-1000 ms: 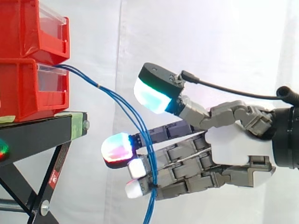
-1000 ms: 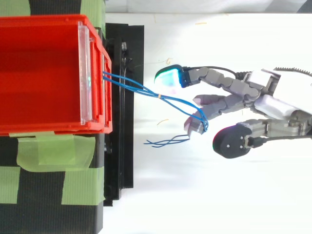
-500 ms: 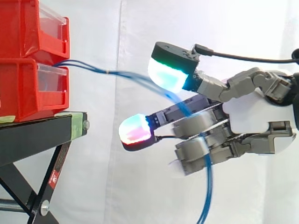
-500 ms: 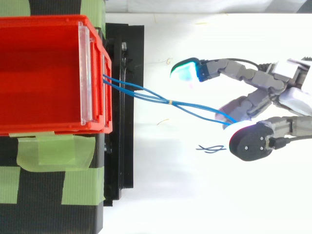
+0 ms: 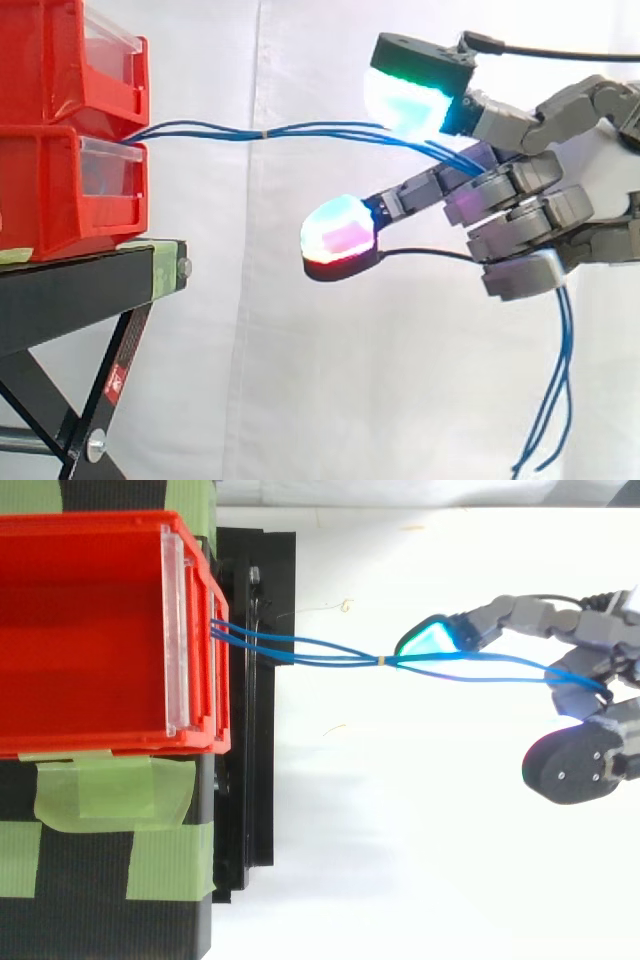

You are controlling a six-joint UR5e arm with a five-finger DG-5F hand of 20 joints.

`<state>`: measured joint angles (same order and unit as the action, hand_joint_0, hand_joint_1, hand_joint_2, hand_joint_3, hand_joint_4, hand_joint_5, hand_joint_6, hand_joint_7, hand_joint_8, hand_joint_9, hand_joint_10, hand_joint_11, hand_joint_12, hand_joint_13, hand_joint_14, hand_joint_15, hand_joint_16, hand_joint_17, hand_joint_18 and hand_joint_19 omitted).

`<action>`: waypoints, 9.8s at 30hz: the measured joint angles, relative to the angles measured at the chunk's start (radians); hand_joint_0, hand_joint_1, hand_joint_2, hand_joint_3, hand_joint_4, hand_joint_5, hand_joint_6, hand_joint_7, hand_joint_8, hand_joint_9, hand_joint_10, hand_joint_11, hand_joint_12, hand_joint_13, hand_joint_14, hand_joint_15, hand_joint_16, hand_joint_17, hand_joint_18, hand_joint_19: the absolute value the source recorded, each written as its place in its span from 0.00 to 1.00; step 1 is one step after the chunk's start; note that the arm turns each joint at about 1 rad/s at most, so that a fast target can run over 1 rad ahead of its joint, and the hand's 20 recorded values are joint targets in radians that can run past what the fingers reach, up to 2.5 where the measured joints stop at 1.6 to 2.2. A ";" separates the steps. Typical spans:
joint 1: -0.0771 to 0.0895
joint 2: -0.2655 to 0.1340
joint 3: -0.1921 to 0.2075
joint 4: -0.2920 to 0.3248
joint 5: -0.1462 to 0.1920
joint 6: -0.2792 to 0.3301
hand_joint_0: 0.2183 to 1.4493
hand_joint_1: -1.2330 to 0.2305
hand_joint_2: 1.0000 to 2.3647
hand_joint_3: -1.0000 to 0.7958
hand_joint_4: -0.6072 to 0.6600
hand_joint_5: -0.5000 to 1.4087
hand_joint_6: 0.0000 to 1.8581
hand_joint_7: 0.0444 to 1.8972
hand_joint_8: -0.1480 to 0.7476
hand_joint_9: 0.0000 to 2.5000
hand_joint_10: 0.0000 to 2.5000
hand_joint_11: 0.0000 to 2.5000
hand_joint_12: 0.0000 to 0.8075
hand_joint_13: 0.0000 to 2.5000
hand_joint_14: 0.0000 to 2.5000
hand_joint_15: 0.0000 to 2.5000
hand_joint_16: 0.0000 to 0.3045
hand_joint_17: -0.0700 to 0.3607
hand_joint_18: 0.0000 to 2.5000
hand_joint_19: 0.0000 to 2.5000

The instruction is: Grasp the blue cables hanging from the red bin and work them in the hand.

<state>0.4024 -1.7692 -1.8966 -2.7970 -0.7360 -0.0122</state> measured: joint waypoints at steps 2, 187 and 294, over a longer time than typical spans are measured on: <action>0.005 0.012 0.000 -0.014 0.013 0.000 0.50 0.42 0.00 0.00 0.71 0.35 0.00 0.51 0.45 0.33 1.00 0.65 0.40 0.38 1.00 0.56 0.14 0.38 0.57 0.69; 0.018 0.002 0.116 0.409 0.308 -0.803 0.48 0.42 0.00 0.02 0.62 0.40 0.16 0.65 0.61 0.55 1.00 1.00 0.67 0.64 1.00 0.75 0.17 0.44 0.76 0.26; 0.088 0.002 0.154 0.235 0.387 -0.696 0.46 0.44 0.00 0.04 0.67 0.46 0.00 0.70 0.66 0.47 1.00 1.00 0.68 0.59 1.00 0.75 0.18 0.45 0.69 0.25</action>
<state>0.4902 -1.7669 -1.7425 -2.5621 -0.3493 -0.7077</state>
